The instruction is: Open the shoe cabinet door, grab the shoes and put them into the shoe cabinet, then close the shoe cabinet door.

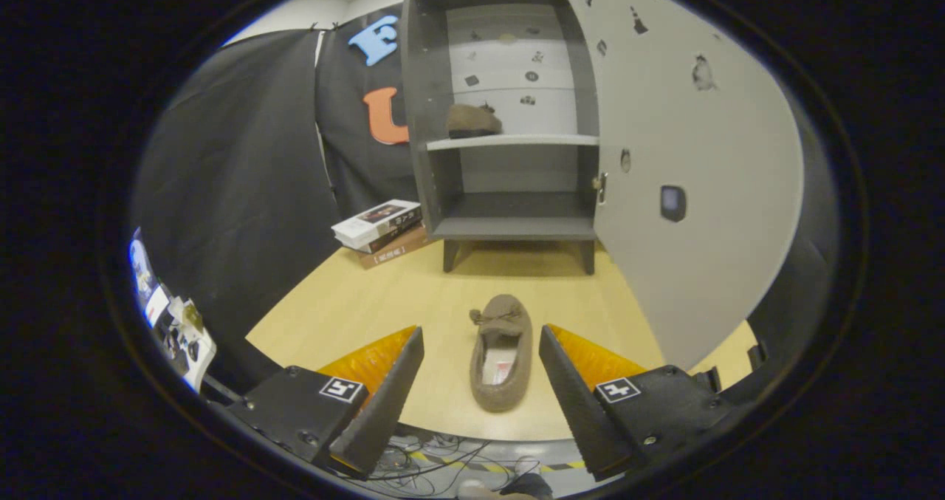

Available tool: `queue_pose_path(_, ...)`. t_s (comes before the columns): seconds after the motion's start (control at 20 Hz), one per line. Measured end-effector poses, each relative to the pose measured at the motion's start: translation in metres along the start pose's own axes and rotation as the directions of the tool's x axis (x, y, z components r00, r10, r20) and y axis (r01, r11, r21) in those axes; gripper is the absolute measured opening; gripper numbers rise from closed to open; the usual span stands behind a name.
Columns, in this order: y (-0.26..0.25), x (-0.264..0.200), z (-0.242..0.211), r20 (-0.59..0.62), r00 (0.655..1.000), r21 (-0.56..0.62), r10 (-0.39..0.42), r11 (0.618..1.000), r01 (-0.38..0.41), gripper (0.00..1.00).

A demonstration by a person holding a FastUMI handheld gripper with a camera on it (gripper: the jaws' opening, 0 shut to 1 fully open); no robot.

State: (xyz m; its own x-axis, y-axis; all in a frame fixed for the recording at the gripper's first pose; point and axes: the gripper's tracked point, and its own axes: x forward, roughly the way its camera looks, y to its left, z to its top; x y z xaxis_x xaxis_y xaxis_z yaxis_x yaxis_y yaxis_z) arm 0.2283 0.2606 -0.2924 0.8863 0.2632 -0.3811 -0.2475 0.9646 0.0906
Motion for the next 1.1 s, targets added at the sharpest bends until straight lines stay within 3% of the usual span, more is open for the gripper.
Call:
queue_pose_path(0.5,0.004,0.131,-0.067,-0.241,0.970,0.081,0.016,0.997,0.004,0.99)
queue_pose_path(0.85,-0.002,0.188,-0.059,-0.260,0.966,0.108,0.000,0.994,0.029,0.95)
queue_pose_path(1.05,-0.014,0.205,-0.058,-0.265,0.964,0.145,-0.001,0.989,0.040,0.78)
queue_pose_path(1.1,-0.019,0.205,-0.059,-0.264,0.965,0.156,-0.010,0.986,0.053,0.64)
